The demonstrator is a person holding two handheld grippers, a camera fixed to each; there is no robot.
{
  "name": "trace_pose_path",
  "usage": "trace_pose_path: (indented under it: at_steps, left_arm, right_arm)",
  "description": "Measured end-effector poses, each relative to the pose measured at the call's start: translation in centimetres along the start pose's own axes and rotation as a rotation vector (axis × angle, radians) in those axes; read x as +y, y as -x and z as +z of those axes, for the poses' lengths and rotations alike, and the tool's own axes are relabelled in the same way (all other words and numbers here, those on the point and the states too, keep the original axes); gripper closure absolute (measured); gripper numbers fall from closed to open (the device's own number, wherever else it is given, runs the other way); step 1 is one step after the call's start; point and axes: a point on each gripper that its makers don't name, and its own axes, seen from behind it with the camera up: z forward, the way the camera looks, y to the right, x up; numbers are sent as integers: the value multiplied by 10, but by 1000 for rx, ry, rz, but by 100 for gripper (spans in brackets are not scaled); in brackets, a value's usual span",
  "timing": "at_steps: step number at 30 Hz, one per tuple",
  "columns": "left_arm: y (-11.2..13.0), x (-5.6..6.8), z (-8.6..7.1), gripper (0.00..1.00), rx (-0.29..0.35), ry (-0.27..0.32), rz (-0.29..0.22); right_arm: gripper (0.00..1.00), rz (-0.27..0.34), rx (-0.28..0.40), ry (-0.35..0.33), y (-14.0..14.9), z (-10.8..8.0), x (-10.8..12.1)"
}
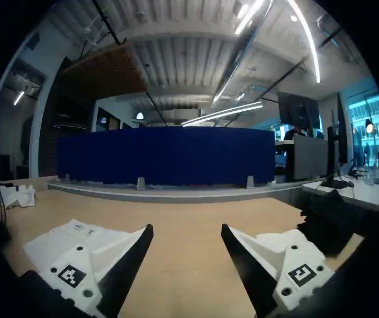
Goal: Fold towel
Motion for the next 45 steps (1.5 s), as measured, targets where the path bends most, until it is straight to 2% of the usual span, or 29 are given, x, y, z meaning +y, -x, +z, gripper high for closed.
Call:
trace_pose_path:
  at_steps: [20, 24, 27, 32, 36, 42, 45]
  left_arm:
    - [-1, 1, 1, 3, 0, 5, 1]
    - [-10, -1, 1, 3, 5, 8, 11]
    - [-27, -1, 1, 3, 31, 19, 15]
    - [-63, 2, 0, 3, 36, 28, 30]
    - [-101, 7, -2, 3, 35, 46, 21]
    - [-160, 8, -9, 3, 19, 52, 12]
    - [-179, 14, -15, 3, 4, 70, 7]
  right_arm:
    - [1, -3, 1, -5, 1, -1, -3]
    - [1, -12, 5, -19, -5, -3, -8]
    - [0, -19, 19, -26, -21, -4, -11]
    - [0, -29, 23, -20, -57, -6, -13]
    - [0, -33, 32, -15, -98, -10, -15]
    - [0, -23, 23, 10, -161, -19, -12]
    - [0, -22, 31, 9, -192, -24, -14]
